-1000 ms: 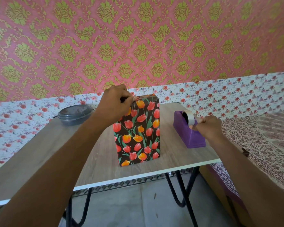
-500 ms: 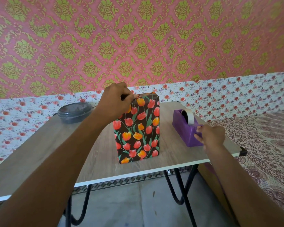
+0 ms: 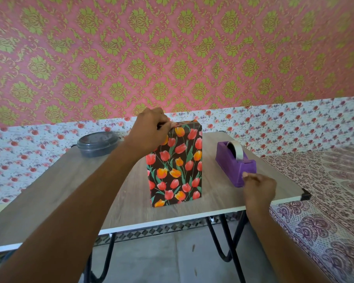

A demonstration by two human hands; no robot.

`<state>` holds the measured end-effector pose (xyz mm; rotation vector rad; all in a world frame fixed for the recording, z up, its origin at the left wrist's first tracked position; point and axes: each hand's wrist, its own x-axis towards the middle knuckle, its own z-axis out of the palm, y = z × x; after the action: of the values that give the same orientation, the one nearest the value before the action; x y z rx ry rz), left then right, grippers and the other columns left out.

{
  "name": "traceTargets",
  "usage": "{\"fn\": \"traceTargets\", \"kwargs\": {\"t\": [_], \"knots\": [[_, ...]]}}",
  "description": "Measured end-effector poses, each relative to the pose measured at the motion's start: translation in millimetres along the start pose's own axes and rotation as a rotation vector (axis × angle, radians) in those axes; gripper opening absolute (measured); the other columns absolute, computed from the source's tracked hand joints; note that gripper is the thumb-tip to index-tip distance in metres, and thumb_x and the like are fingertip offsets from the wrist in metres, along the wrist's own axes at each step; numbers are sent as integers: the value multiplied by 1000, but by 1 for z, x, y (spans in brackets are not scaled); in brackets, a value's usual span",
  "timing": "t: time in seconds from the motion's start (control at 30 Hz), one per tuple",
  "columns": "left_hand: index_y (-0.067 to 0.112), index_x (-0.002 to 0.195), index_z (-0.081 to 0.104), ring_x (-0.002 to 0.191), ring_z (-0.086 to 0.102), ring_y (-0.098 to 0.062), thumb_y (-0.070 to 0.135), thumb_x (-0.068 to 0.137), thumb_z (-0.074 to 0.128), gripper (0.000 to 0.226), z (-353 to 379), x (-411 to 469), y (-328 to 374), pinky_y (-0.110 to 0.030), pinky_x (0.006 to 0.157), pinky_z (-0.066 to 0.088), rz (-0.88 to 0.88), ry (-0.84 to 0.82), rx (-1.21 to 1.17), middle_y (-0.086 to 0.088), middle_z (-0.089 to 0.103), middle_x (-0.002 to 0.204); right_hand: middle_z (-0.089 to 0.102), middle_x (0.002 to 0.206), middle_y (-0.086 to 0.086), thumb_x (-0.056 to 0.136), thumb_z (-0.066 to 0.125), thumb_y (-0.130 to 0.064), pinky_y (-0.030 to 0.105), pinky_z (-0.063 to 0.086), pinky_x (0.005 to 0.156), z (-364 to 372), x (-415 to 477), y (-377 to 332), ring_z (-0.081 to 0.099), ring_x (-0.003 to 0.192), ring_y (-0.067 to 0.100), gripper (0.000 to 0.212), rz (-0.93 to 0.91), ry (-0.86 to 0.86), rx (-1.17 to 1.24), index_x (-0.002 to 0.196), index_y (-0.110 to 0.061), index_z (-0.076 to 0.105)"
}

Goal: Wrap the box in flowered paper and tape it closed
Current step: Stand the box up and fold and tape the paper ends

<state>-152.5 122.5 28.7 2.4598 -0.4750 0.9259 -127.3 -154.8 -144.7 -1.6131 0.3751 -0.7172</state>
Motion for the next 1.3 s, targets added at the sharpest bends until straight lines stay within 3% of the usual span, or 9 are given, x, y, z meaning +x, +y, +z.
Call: {"fn": "traceTargets", "kwargs": {"t": [0.1, 0.2, 0.33, 0.43, 0.63, 0.73, 0.83, 0.9, 1.3], "knots": [[5, 72, 67, 67, 49, -18, 27, 99, 62, 35, 0, 1, -2, -32, 67, 40, 11, -10, 44, -2, 54, 74, 69, 94, 10, 93, 70, -8, 45, 59, 84, 13, -7, -24, 65, 82, 20, 7, -183, -66, 24, 88, -11, 72], [12, 75, 66, 70, 48, -15, 33, 101, 56, 35, -2, 1, -4, -38, 75, 40, -5, -25, 125, 4, 52, 75, 69, 91, 3, 97, 67, -13, 55, 60, 78, 29, -10, -61, 68, 87, 24, 5, -373, -182, 101, 95, -13, 71], [6, 89, 73, 73, 55, -14, 22, 102, 56, 26, -8, -3, 0, -35, 71, 47, 27, -12, 52, -4, 62, 80, 67, 83, 0, 100, 62, -9, 40, 59, 74, 47, -17, -126, 66, 80, 23, 11, -547, -322, 228, 96, -16, 70], [10, 104, 65, 76, 64, 7, 10, 102, 52, 13, -9, -6, 0, -13, 62, 49, -63, 20, -58, 6, 67, 84, 71, 82, -6, 98, 66, -10, 30, 56, 76, 64, -17, -162, 67, 76, 13, 12, -675, -381, 186, 100, -15, 77], [16, 93, 65, 69, 63, 18, 12, 93, 69, 6, -17, -2, -3, -3, 61, 49, -173, 57, -138, 14, 70, 76, 76, 82, 10, 97, 69, -10, 24, 55, 97, 90, -5, -194, 72, 76, 16, 35, -759, -467, -48, 132, -8, 67], [16, 88, 71, 71, 64, 8, 16, 88, 75, 5, -20, 1, 0, -14, 71, 56, -177, 59, -79, 7, 72, 82, 75, 75, 4, 95, 70, -10, 30, 53, 100, 96, -4, -208, 73, 72, 11, 39, -728, -574, -85, 134, -6, 64], [13, 75, 77, 81, 60, -9, 21, 84, 80, 13, -22, 1, 0, -27, 77, 53, -186, 135, 22, 3, 64, 83, 75, 76, 6, 95, 67, -2, 26, 56, 59, 97, -7, -215, 72, 60, 12, 19, -594, -713, -13, 112, -8, 62], [7, 77, 78, 83, 56, -9, 13, 86, 76, 11, -25, -4, -2, -30, 80, 52, -197, 185, -17, 2, 61, 82, 76, 78, 10, 94, 68, -1, 19, 48, 51, 97, -7, -215, 69, 56, 12, 17, -509, -761, 12, 105, -7, 56], [9, 87, 78, 89, 68, -15, 12, 89, 69, 10, -21, -14, -22, -35, 87, 54, -468, 182, -430, 0, 75, 89, 77, 86, 15, 88, 79, -13, 36, 45, 70, 116, -6, -237, 55, 52, 12, 31, -417, -976, -297, 83, -15, 48]]}}
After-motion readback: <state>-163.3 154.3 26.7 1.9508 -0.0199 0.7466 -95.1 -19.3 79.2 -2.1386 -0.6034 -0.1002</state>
